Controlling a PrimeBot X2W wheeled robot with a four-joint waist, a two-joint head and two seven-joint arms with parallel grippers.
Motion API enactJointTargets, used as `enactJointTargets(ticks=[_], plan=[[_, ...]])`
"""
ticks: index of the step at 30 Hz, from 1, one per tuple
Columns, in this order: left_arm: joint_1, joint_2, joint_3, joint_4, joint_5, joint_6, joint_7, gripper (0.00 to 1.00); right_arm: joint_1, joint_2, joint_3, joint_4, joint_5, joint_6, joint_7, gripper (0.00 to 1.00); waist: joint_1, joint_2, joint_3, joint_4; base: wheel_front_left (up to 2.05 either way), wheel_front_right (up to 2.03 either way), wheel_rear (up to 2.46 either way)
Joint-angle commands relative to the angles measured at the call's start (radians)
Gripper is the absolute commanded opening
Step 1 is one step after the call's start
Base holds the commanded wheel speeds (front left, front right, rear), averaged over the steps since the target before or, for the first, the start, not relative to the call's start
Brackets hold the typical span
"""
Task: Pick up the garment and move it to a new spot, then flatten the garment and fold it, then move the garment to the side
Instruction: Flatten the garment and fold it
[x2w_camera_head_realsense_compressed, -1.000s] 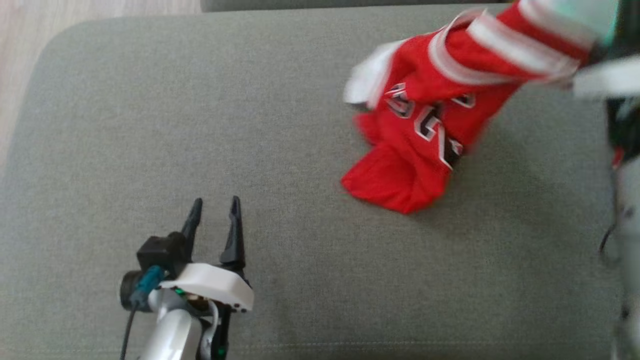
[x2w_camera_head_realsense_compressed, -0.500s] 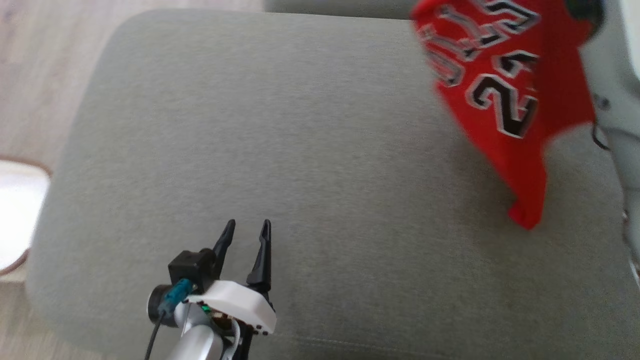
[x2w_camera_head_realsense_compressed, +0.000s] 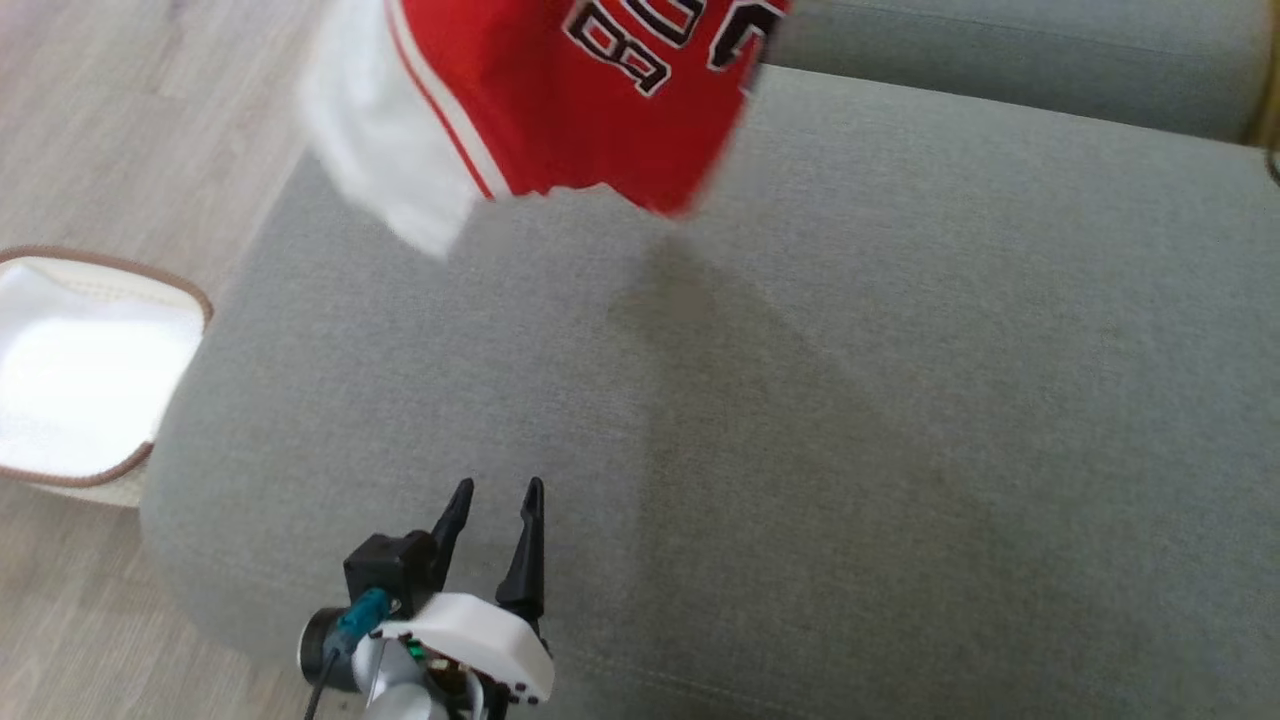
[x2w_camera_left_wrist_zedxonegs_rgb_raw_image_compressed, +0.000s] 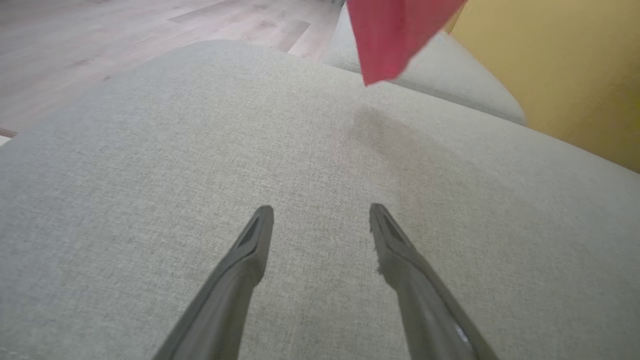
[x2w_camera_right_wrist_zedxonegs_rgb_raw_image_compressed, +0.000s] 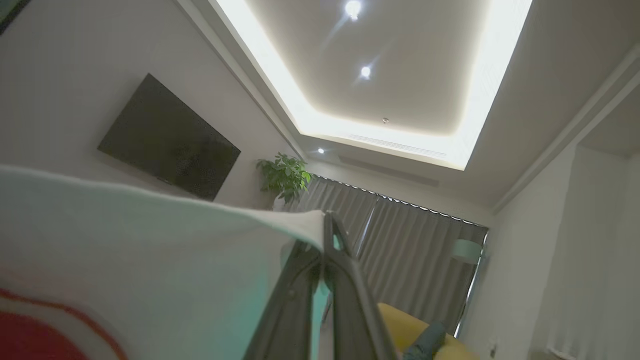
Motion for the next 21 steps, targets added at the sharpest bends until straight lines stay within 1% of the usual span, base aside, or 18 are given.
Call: enactJointTargets(ticks=[1, 7, 9, 12, 13, 14, 15, 17, 21], plan=[[-0.025, 0.002, 0.037, -0.033, 0.004, 0.002, -0.006, 1.0, 0.032, -0.004, -0.009, 0.006, -0.011, 0.007, -0.005, 0.0, 0.0, 0.0, 0.005, -0.016, 0.0, 0.0, 0.0], [-0.043, 0.002, 0.034, -0.036, 0.014, -0.008, -0.006, 1.0, 0.255, -0.098, -0.056, 0.148, -0.043, 0.007, -0.013, 0.0, 0.0, 0.0, 0.037, -0.069, 0.0, 0.0, 0.0], [-0.056, 0.002, 0.027, -0.035, 0.017, -0.013, -0.006, 1.0, 0.348, -0.137, -0.084, 0.201, -0.054, 0.007, -0.013, 0.0, 0.0, 0.0, 0.049, -0.079, 0.0, 0.0, 0.0], [-0.071, 0.002, 0.022, -0.033, 0.023, -0.015, -0.006, 1.0, 0.471, -0.189, -0.155, 0.278, -0.063, 0.007, -0.014, 0.0, 0.0, 0.0, 0.068, -0.089, 0.0, 0.0, 0.0], [-0.075, 0.002, 0.023, -0.032, 0.026, -0.017, -0.006, 1.0, 0.5, -0.204, -0.184, 0.298, -0.064, 0.007, -0.015, 0.17, 0.0, 0.0, 0.073, -0.092, 0.0, 0.0, 0.0], [-0.078, 0.002, 0.025, -0.03, 0.029, -0.019, -0.006, 1.0, 0.526, -0.215, -0.212, 0.315, -0.068, 0.007, -0.016, 0.68, 0.0, 0.0, 0.076, -0.095, 0.0, 0.0, 0.0], [-0.081, 0.002, 0.03, -0.026, 0.038, -0.022, -0.006, 1.0, 0.566, -0.224, -0.263, 0.337, -0.076, 0.007, -0.017, 1.0, 0.0, 0.0, 0.08, -0.102, 0.0, 0.0, 0.0], [-0.081, 0.002, 0.034, -0.024, 0.042, -0.023, -0.006, 1.0, 0.58, -0.221, -0.283, 0.343, -0.082, 0.007, -0.017, 1.0, 0.0, 0.0, 0.079, -0.106, 0.0, 0.0, 0.0], [-0.074, 0.002, 0.05, -0.02, 0.05, -0.023, -0.006, 1.0, 0.626, -0.192, -0.366, 0.321, -0.096, 0.007, -0.02, 1.0, 0.0, 0.0, 0.071, -0.126, 0.0, 0.0, 0.0]])
